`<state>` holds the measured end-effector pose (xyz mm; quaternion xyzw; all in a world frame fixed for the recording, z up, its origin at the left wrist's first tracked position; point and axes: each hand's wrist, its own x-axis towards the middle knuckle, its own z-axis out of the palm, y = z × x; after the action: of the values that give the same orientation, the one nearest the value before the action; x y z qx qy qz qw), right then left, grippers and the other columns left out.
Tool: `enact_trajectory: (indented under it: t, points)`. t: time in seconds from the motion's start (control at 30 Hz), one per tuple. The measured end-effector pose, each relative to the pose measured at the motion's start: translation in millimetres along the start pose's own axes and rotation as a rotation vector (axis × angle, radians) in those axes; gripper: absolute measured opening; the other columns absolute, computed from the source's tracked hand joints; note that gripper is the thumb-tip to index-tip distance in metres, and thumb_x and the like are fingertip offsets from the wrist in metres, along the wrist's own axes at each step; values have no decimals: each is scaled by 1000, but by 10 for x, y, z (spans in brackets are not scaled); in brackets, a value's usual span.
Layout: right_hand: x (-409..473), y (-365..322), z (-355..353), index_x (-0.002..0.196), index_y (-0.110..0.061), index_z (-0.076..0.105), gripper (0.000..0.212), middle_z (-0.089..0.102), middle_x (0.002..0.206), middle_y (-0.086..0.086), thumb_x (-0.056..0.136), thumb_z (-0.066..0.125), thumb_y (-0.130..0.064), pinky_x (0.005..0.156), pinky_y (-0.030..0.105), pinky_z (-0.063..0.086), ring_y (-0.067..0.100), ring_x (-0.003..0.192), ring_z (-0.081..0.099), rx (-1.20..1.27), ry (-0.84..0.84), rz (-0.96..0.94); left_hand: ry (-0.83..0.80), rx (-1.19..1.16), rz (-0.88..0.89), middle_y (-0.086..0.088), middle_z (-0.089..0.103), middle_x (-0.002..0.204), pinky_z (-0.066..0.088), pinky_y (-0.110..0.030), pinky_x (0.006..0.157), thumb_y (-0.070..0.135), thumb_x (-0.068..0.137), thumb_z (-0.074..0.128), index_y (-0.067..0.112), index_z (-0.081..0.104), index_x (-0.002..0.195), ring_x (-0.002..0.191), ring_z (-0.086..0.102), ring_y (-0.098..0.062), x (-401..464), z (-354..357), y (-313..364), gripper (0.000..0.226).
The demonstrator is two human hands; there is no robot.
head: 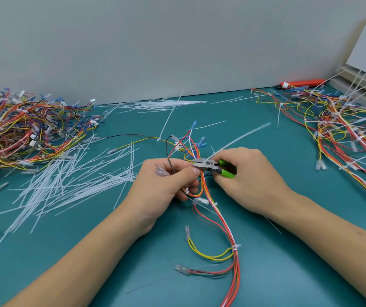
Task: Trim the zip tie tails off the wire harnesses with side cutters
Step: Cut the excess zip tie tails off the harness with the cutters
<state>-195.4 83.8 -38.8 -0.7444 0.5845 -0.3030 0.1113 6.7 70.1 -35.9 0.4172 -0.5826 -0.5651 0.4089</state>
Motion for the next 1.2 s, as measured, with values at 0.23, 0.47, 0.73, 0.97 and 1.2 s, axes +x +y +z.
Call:
enact_trajectory:
  t: [0.23,0.47,0.73,0.97,1.2]
  points:
    - [6,15,4,84,-24,68,6,57,64,-3,89,65,-26,65,42,51,25,69,54,-16,-13,31,1,-7,3,-9,68,69,47,-21,50,19,83,75,15,78,76,60,64,-19,10,1,-14,8]
    - [29,15,18,64,-20,51,29,42,52,1,89,65,-26,56,43,47,27,60,43,-42,-3,41,13,-14,-2,-8,67,68,46,-21,49,10,91,73,13,77,78,58,63,-16,0,5,17,14]
    - [25,53,7,80,-29,70,7,65,67,-7,84,71,-24,69,40,52,18,71,58,79,66,46,19,-14,-18,-9,66,69,46,-21,50,12,91,72,9,74,80,58,62,-17,-8,7,28,12]
    - [23,43,16,83,-27,70,3,64,69,-6,85,69,-24,69,41,52,20,74,58,33,-8,46,17,11,-1,-9,68,68,47,-22,50,12,87,76,17,77,73,61,64,-20,4,7,6,15]
    - [46,11,-4,77,-17,61,26,52,59,1,94,60,-36,53,35,40,28,65,51,-110,-57,39,12,5,3,-6,66,68,46,-21,50,14,88,76,16,76,75,59,63,-16,-3,12,17,13]
